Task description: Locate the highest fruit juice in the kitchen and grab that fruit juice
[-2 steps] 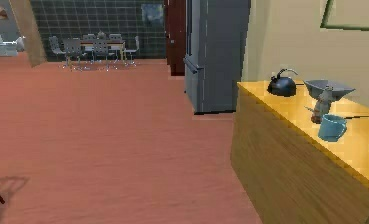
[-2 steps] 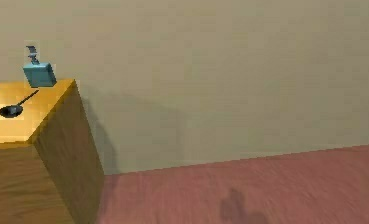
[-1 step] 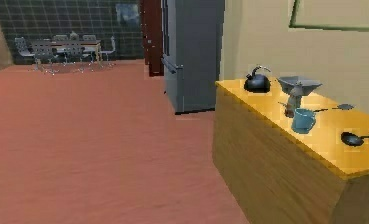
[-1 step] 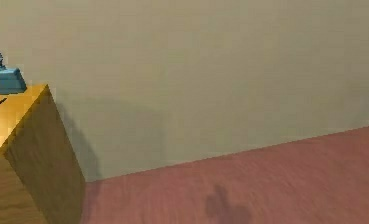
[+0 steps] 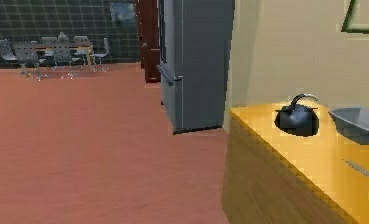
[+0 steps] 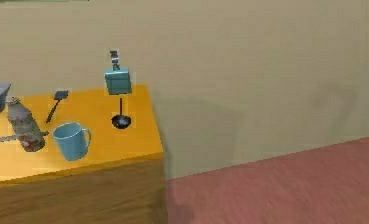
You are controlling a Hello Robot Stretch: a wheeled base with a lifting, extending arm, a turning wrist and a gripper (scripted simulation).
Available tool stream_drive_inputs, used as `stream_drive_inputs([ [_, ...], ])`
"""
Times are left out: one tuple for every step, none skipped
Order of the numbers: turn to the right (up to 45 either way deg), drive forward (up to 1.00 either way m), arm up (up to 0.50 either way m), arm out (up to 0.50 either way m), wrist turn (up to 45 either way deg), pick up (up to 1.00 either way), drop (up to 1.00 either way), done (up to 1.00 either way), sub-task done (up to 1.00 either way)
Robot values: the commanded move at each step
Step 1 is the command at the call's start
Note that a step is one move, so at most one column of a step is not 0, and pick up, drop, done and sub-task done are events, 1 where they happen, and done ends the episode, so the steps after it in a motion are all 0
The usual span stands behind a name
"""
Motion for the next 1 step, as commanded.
stream_drive_inputs([
  [-33.0, 0.0, 0.0, 0.0, 0.0, 0.0, 0.0, 0.0, 0.0],
])
